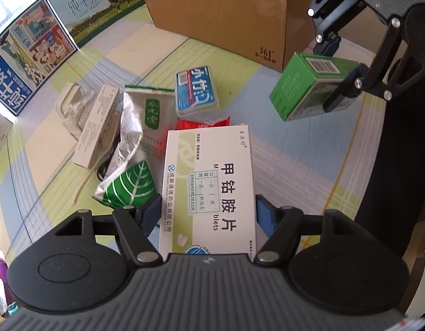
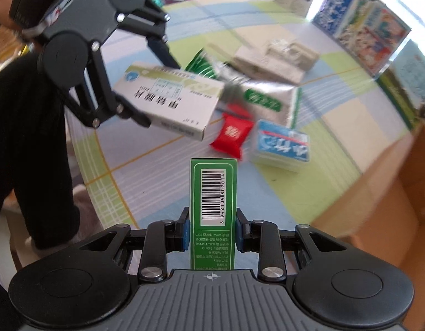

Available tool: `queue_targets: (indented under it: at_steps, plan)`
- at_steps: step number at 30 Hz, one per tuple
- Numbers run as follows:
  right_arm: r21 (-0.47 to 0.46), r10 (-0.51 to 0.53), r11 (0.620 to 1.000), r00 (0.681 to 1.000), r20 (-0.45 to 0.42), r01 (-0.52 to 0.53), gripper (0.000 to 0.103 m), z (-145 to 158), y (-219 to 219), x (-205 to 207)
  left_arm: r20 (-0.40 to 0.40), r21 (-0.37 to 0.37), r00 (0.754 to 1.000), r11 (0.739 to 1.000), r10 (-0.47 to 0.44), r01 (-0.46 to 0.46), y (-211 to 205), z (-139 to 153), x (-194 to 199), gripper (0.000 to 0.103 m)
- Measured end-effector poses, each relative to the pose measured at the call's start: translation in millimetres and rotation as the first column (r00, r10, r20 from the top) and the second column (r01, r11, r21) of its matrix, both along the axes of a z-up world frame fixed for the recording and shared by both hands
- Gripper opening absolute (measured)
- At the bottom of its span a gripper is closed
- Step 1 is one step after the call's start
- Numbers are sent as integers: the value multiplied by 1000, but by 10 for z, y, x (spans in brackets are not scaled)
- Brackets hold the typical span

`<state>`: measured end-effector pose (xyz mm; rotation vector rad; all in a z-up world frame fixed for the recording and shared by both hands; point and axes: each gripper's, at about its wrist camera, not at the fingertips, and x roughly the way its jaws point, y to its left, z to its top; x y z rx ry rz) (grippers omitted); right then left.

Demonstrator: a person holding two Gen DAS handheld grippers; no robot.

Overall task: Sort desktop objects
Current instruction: 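Carry both boxes over the cardboard box and open the left tool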

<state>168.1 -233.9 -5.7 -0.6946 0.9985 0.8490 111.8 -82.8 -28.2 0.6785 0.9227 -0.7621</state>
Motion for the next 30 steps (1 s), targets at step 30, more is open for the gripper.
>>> queue_targets:
  at_steps: [30]
  plan:
    - [209,-638,761,768,62,615,27,1428,-1648,835,72,-182,997,983,6,7,-1918,931,451,67]
